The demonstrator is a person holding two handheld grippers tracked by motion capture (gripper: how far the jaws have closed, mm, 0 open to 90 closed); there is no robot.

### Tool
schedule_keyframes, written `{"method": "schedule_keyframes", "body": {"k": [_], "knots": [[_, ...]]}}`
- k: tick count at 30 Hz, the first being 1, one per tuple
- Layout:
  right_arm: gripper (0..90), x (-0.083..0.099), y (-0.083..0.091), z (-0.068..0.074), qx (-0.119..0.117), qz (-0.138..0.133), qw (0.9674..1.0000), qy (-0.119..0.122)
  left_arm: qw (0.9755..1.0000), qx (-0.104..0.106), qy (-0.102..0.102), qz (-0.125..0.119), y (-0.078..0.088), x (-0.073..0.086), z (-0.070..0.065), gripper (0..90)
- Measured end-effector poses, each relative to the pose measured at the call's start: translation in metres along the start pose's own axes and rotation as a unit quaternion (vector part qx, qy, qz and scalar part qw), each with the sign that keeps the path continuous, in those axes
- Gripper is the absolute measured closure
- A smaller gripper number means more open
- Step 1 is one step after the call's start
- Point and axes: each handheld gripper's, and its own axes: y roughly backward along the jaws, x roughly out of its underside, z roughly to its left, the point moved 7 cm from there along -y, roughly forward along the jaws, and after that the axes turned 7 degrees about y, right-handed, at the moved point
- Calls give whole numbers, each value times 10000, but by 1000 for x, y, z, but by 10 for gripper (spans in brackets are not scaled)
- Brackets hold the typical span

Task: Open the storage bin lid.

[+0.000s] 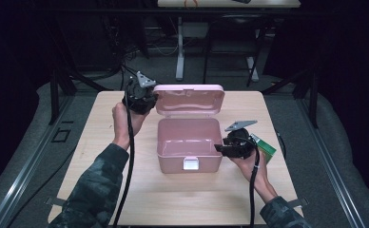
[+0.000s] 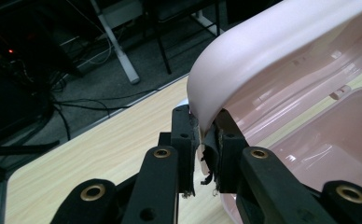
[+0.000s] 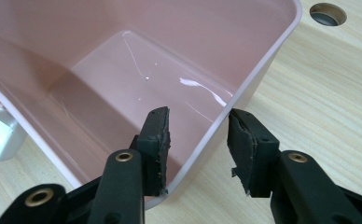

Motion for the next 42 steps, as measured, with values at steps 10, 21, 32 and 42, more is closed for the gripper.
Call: {"method": "schedule_keyframes", "body": {"k": [10, 21, 32, 42], "knots": [[576, 0, 0, 0, -33, 19, 10000, -4, 9999, 15, 48, 93, -9, -7, 6, 818], [570, 1, -2, -1, -75, 47, 10000, 3, 9997, -58, 170, 179, -22, -14, 12, 820], [567, 3, -6, -1, -23, 101, 9999, 30, 9994, -161, 221, 204, -36, -19, 16, 818], [566, 4, -6, -1, -22, 120, 9999, 14, 9989, -225, 295, 296, -54, -22, 22, 820]]}}
